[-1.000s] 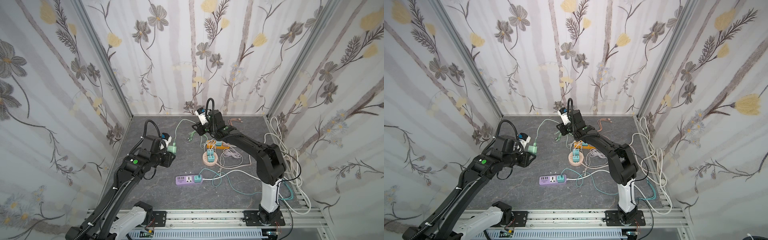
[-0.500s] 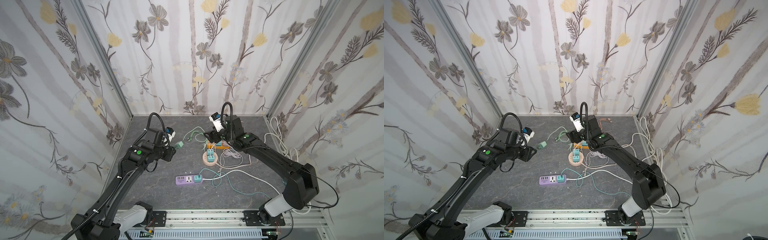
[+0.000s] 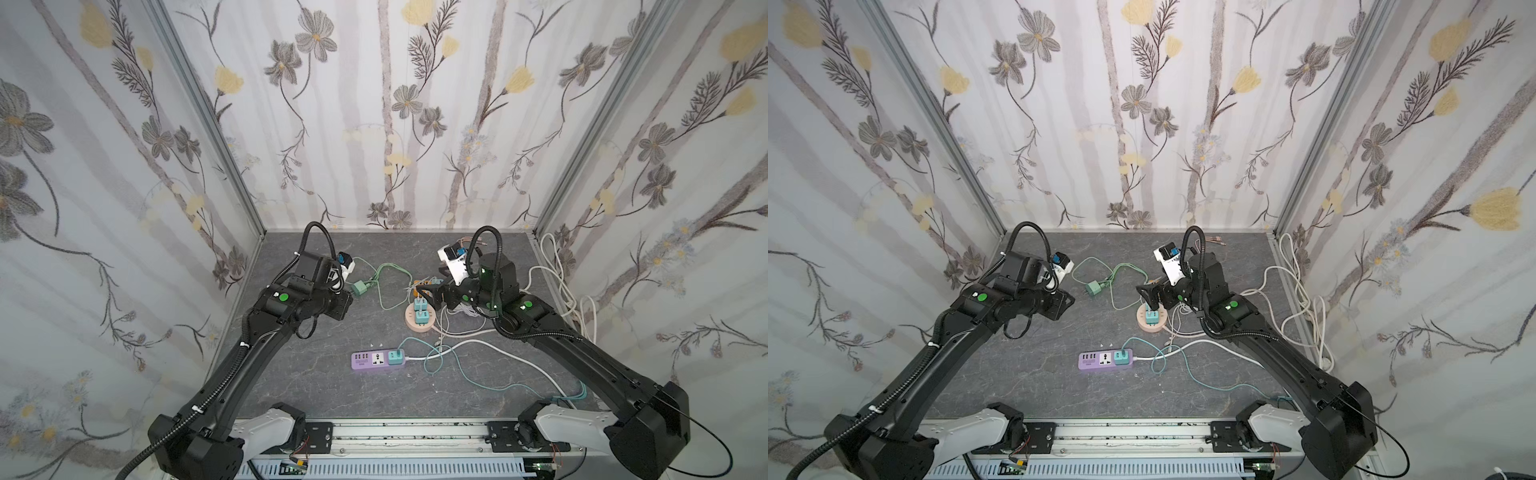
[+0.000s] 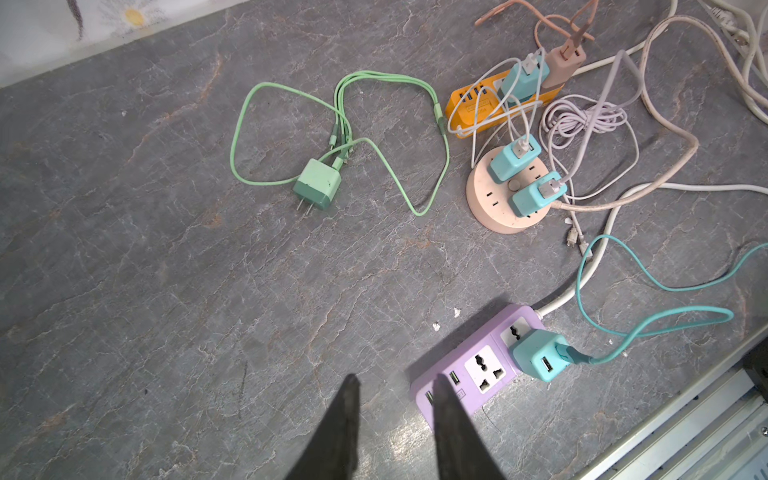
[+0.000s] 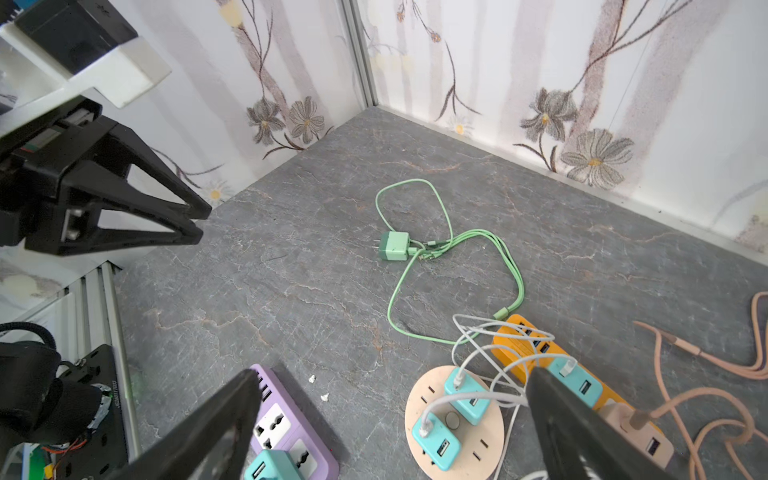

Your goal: Insert the plug

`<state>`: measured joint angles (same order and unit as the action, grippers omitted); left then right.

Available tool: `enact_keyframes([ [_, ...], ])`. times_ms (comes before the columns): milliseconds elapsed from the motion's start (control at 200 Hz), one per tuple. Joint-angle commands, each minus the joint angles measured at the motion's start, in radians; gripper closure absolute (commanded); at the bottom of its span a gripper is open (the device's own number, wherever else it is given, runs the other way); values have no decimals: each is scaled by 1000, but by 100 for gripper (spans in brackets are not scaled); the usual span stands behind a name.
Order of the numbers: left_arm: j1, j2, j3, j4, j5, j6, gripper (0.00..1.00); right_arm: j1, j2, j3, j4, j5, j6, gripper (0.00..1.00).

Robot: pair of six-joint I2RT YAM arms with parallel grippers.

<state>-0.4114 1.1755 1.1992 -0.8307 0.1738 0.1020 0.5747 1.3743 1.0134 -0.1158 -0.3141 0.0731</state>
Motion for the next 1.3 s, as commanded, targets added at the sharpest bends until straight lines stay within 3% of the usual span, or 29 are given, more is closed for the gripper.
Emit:
enact_keyframes([
  [0, -1, 50, -2, 25, -29, -64, 39, 1, 6, -13, 66, 13, 51, 1],
  [85, -3, 151, 22, 24, -37, -72, 29, 1, 1, -33, 109, 26, 63, 1],
  [215, -3, 350, 129, 28, -88, -62, 29, 1, 2, -66, 165, 70, 81, 1],
  [305, -3, 492, 184, 52, -47, 37, 31, 1, -3, -72, 173, 83, 91, 1],
  [400, -3, 650, 310, -12, -137, 176, 34, -1, -24, -111, 170, 93, 87, 1],
  [540, -1, 822, 472, -69, -194, 380, 30, -2, -58, -147, 167, 120, 56, 1],
  [739, 31, 1042, 718, -215, -162, 484, 29, -4, -97, -171, 136, 152, 42, 1],
  [899, 34, 1100, 749, -217, -150, 516, 30, -4, -127, -184, 107, 176, 16, 1],
  [1294, 59, 1103, 636, -157, -156, 537, 35, -4, -138, -176, 95, 187, 2, 1],
])
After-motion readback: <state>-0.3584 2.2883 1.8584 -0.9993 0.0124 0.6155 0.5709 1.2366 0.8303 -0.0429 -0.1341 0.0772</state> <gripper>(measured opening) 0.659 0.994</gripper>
